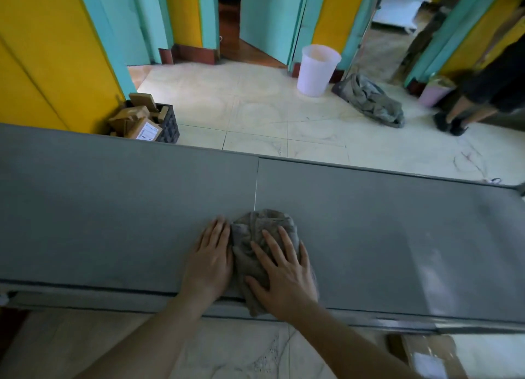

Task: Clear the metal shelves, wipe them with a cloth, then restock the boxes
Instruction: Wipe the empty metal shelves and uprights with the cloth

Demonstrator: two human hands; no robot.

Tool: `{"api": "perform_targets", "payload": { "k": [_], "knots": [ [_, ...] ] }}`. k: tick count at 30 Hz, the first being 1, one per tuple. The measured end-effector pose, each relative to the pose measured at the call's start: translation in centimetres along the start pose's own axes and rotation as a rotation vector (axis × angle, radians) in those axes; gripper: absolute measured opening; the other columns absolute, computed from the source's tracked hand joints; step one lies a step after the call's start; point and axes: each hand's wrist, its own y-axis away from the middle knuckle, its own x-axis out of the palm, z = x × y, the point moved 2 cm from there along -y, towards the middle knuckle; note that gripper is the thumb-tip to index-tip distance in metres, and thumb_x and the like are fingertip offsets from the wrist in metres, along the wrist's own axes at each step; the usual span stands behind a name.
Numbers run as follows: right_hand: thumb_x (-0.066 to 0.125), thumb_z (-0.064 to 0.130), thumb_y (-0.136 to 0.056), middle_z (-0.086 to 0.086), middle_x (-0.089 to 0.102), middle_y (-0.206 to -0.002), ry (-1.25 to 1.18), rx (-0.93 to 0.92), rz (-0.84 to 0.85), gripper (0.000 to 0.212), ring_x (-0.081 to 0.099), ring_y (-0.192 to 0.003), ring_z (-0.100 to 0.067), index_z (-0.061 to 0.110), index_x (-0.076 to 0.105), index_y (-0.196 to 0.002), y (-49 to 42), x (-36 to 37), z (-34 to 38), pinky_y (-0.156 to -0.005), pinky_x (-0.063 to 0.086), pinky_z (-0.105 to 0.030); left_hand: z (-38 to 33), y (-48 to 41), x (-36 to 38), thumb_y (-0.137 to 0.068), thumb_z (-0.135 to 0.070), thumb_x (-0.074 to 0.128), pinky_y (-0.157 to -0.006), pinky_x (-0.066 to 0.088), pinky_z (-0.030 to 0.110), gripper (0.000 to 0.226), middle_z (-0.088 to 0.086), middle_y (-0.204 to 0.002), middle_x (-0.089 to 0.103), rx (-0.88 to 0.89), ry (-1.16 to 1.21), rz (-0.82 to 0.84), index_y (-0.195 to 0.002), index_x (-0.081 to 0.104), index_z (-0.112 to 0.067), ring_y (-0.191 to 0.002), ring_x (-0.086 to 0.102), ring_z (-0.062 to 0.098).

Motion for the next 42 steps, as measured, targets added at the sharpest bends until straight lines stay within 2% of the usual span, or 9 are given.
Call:
{"api": "perform_targets", "payload": {
  "k": [3,7,10,13,17,24,30,38,42],
  "knots": [
    [0.029,0.077,-0.093,0.005,0.018,-0.169,0.011,-0.058,0.0,0.072,-0.006,-0.157,-0.026,0.041,0.03,-0.156,0.4,-0.4,0.0,-0.121,0.009,-0.065,0.0,-0.1,0.1,-0.098,-0.042,0.004,-0.126,0.01,0.036,0.072,0.007,-0.167,0.018,0.008,0.022,-0.007,-0.157,0.026,-0.007,-0.155,0.012,0.021],
    [0.031,0.08,-0.09,0.012,0.009,-0.17,0.031,-0.122,0.019,0.075,-0.015,-0.156,-0.023,0.047,0.021,-0.157,0.4,0.0,-0.3,-0.122,0.006,-0.063,0.2,-0.1,0.5,-0.093,-0.045,-0.005,-0.126,0.003,0.035,0.078,0.003,-0.169,0.009,-0.007,0.037,0.01,-0.16,0.018,-0.012,-0.156,0.003,0.018],
    [0.032,0.08,-0.09,0.011,0.01,-0.17,0.069,-0.177,0.032,0.076,-0.009,-0.157,-0.025,0.048,0.019,-0.157,-0.5,0.0,-1.2,-0.121,0.013,-0.063,0.0,-0.1,0.4,-0.092,-0.045,-0.007,-0.126,0.002,0.034,0.078,0.0,-0.169,0.005,-0.012,0.048,-0.013,-0.161,0.016,-0.015,-0.156,-0.001,0.016],
    [0.033,0.081,-0.089,0.011,0.012,-0.169,0.111,-0.285,0.043,0.076,-0.003,-0.157,-0.025,0.047,0.02,-0.156,-2.1,-0.2,-2.2,-0.122,0.013,-0.058,0.0,0.4,0.1,-0.089,-0.047,-0.011,-0.122,-0.008,0.028,0.08,-0.002,-0.169,-0.001,-0.022,0.053,-0.022,-0.161,0.009,-0.018,-0.154,-0.008,0.011],
    [0.03,0.08,-0.09,0.013,0.006,-0.169,0.151,-0.327,0.071,0.077,-0.007,-0.157,-0.02,0.046,0.016,-0.157,-6.1,-1.1,-4.9,-0.122,0.009,-0.051,-0.3,0.3,-0.1,-0.088,-0.049,-0.016,-0.118,-0.014,0.025,0.08,-0.006,-0.168,-0.007,-0.03,0.064,-0.047,-0.161,0.0,-0.022,-0.145,-0.018,0.001],
    [0.021,0.084,-0.086,0.016,0.011,-0.167,0.1,-0.088,-0.004,0.079,-0.002,-0.156,-0.016,0.047,0.019,-0.156,-17.5,-2.4,-9.4,-0.122,0.018,-0.053,-0.4,-0.3,0.2,-0.085,-0.052,-0.018,-0.118,-0.015,0.02,0.084,-0.01,-0.168,-0.007,-0.045,0.024,-0.092,-0.161,0.006,-0.024,-0.148,-0.014,0.0],
    [0.029,0.077,-0.092,0.008,0.007,-0.169,0.035,0.161,0.022,0.074,-0.005,-0.156,-0.026,0.044,0.015,-0.157,-23.8,-2.3,-9.7,-0.121,0.011,-0.061,-0.3,-0.2,0.1,-0.086,-0.054,-0.014,-0.113,-0.018,0.015,0.083,-0.013,-0.167,-0.003,-0.05,0.042,-0.123,-0.161,0.008,-0.025,-0.142,-0.016,-0.006],
    [0.024,0.074,-0.095,0.011,0.004,-0.169,0.081,0.017,0.045,0.07,-0.011,-0.156,-0.021,0.042,0.017,-0.157,-16.1,-2.1,-6.8,-0.12,0.013,-0.062,-0.3,0.0,0.0,-0.09,-0.052,-0.006,-0.116,-0.011,0.017,0.079,-0.012,-0.168,0.007,-0.047,0.008,-0.129,-0.16,0.018,-0.025,-0.152,0.0,0.001],
    [0.022,0.074,-0.095,0.012,0.0,-0.169,0.046,-0.047,0.058,0.07,-0.016,-0.155,-0.02,0.044,0.015,-0.157,-8.9,-1.4,-4.4,-0.121,0.006,-0.063,-0.2,0.0,-0.1,-0.105,-0.041,0.013,-0.121,-0.003,0.024,0.058,-0.011,-0.168,0.007,-0.043,-0.006,-0.098,-0.16,0.017,-0.024,-0.154,0.002,0.005]
  ]
}}
